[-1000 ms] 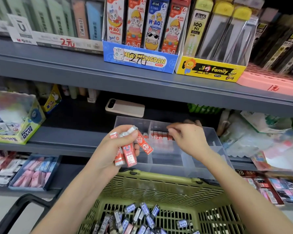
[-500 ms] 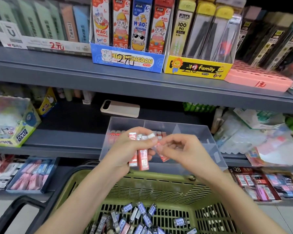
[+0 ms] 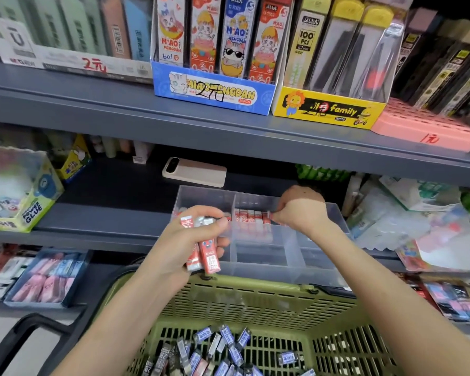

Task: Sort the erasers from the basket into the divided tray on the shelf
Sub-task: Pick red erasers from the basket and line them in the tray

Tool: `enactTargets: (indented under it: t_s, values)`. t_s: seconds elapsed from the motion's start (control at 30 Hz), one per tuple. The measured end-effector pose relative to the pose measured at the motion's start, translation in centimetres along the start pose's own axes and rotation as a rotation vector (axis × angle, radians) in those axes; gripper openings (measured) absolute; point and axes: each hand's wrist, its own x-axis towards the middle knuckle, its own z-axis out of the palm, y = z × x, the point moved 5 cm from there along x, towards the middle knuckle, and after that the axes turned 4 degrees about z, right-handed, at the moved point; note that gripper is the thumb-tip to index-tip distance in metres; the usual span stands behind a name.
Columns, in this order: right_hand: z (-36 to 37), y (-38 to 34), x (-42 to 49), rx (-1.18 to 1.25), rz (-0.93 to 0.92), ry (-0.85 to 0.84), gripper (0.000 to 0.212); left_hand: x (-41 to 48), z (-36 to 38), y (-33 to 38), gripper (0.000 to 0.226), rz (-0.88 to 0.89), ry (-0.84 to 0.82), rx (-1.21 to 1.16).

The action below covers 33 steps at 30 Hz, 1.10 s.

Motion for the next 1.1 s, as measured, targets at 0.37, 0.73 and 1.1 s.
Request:
enactTargets:
  t_s: [0.37,0.73,1.1]
  values:
    - [0.6,0.2,-0.8,-0.145,-0.036,0.245,0.024,0.2,-0.6,-0.1,0.016,0.034,-0.001,-0.015]
    - [1.3,1.4,-1.5,-0.006,-0.13,-0.082,0.05,0.1,-0.7,0.0,0.021,0.033,0.003,-0.04]
    - [-3.3,-8.4,-12.8,0.936,-0.316,-0.106,0.035,0.1,-1.4,-0.4,0.013,0.055,0.142,-0.201]
